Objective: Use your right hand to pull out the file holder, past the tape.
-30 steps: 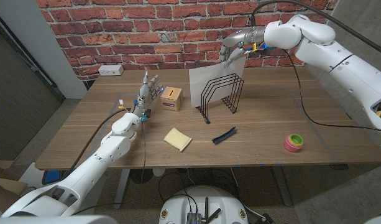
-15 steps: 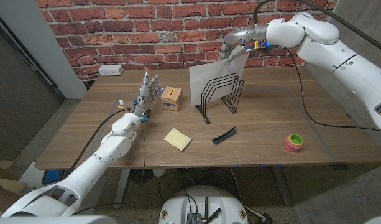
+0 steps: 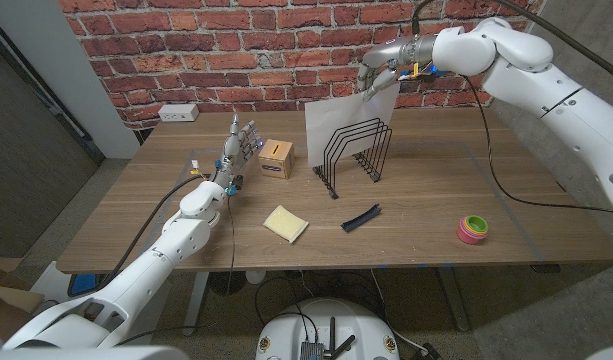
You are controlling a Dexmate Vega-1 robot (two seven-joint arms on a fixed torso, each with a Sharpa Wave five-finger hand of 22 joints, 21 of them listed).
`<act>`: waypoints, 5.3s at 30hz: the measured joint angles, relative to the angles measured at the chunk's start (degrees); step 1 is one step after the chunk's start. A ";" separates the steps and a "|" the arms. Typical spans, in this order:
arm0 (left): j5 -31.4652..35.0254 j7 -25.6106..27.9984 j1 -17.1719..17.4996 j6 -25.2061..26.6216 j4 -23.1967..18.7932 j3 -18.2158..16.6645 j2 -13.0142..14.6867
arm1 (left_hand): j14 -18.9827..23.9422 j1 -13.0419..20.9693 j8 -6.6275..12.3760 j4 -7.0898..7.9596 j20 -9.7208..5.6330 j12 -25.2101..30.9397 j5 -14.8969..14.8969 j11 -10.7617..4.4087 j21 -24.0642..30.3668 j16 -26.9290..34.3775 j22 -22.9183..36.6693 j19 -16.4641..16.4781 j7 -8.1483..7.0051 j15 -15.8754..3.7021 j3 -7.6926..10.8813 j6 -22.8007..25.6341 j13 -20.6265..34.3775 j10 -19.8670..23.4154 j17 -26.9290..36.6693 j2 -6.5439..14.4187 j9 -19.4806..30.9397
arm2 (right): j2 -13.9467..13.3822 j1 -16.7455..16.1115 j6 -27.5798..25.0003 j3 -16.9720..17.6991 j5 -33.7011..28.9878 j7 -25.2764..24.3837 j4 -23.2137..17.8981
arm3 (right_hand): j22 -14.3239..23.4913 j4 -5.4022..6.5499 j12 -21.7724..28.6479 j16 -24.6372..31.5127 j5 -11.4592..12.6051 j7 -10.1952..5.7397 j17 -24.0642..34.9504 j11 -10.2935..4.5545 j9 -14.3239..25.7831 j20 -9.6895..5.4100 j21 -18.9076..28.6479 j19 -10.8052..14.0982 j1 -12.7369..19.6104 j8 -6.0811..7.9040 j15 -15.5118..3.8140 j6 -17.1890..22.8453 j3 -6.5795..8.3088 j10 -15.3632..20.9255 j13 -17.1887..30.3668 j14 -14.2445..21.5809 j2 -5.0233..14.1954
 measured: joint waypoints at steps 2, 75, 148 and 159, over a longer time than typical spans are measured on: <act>0.00 0.00 0.00 0.00 0.00 0.00 0.00 | 0.00 0.00 0.00 0.00 0.00 0.00 0.00 0.00 0.00 0.00 0.00 0.00 0.00 0.00 0.00 0.00 0.00 0.00 0.00 0.00 0.00 | -0.20 -0.21 -0.27 0.24 0.00 0.00 -0.47 | 0.00 -0.15 0.00 -0.36 0.00 0.00 0.00 0.00 0.00 0.00 0.00 0.00 -0.03 0.00 0.18 0.00 -0.28 0.00 -0.20 -0.59 -0.03; -0.01 -0.08 -0.04 0.04 0.00 0.03 0.00 | 0.00 0.00 0.00 0.00 0.00 0.00 0.00 0.00 0.00 0.00 0.00 0.00 0.00 0.00 0.00 0.00 0.00 0.00 0.00 0.00 0.00 | -6.02 -7.43 -10.62 7.57 -0.14 -1.97 -13.43 | -0.14 0.31 -0.45 -2.51 0.00 -0.51 -1.49 -0.31 0.01 0.00 -0.45 0.00 -3.62 -0.89 4.61 0.09 -0.77 -0.32 -1.32 -10.55 -0.30; 0.00 -0.13 -0.04 -0.05 0.14 0.05 -0.03 | 0.00 0.00 0.00 0.00 0.00 0.00 0.00 0.00 -0.05 0.00 0.00 0.00 0.00 0.00 0.00 0.00 0.00 0.00 0.00 0.00 0.00 | -16.86 -25.92 -25.91 22.23 -0.16 -16.52 -28.30 | -0.13 0.30 -0.45 -1.76 0.00 -0.22 -1.73 -0.10 -0.02 0.00 -0.45 0.00 -4.71 -1.13 4.89 1.02 -0.76 -0.10 -1.22 -11.10 -0.64; 0.00 -0.15 -0.07 -0.06 0.16 0.05 -0.04 | 0.00 0.00 0.00 0.00 0.00 0.00 0.00 0.00 -0.05 0.00 0.00 0.00 0.00 0.00 0.00 0.00 0.00 0.00 0.00 0.00 0.00 | -18.23 -28.50 -28.13 24.49 -0.12 -18.49 -30.05 | -0.13 0.30 -0.45 -1.76 0.00 -0.22 -1.76 -0.10 -0.02 0.00 -0.45 0.00 -4.68 -1.13 4.89 1.02 -0.76 -0.11 -1.17 -11.10 -0.61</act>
